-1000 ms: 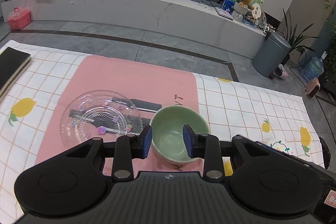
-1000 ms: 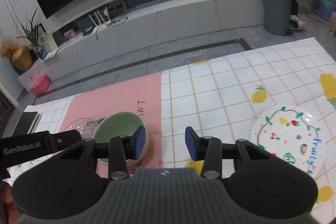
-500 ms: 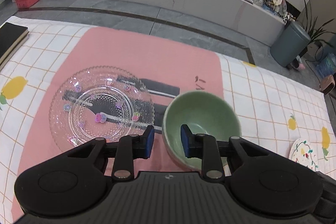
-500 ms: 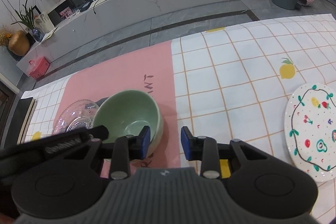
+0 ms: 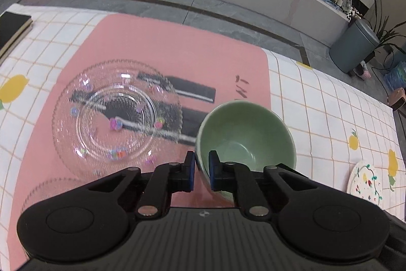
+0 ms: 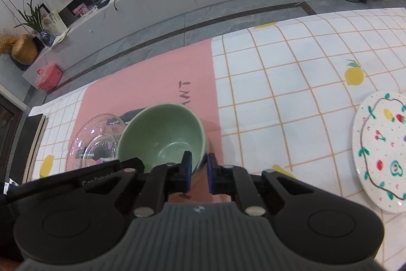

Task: Organize plates and bowls
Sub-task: 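Lift the pale green bowl with the left tool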

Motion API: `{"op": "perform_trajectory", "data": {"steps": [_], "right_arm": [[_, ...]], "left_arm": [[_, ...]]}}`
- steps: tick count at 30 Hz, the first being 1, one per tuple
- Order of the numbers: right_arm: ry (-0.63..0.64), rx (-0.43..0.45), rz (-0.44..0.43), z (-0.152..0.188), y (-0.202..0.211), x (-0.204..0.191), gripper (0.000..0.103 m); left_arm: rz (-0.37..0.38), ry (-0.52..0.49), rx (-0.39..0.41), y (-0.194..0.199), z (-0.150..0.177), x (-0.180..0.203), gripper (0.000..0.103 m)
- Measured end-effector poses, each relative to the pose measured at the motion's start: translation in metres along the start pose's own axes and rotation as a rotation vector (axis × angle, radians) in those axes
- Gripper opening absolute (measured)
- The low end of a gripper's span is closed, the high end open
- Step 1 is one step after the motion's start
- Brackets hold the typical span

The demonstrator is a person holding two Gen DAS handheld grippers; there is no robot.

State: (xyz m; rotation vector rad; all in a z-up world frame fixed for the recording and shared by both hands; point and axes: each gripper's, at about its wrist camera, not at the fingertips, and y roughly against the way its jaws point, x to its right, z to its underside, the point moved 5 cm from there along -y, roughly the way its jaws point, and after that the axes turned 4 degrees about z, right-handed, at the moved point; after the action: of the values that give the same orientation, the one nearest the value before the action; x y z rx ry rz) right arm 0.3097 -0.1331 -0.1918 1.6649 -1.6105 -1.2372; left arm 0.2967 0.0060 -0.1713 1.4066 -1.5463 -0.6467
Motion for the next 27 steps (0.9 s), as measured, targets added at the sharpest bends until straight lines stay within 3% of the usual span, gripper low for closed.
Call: {"op": "perform_trajectory", "data": {"steps": [19, 27], "right_arm": [[-0.075, -0.031, 0.033, 0.065, 0.072, 0.047, 0.009], [-0.086, -0.039, 0.036, 0.11, 0.112, 0.059, 0.009]], "left_arm": [[0.018, -0.037, -0.007, 0.049, 0.073, 0.034, 0.009], [0.016, -0.071, -0.017, 0.082, 0.115, 0.041, 0.01]]}}
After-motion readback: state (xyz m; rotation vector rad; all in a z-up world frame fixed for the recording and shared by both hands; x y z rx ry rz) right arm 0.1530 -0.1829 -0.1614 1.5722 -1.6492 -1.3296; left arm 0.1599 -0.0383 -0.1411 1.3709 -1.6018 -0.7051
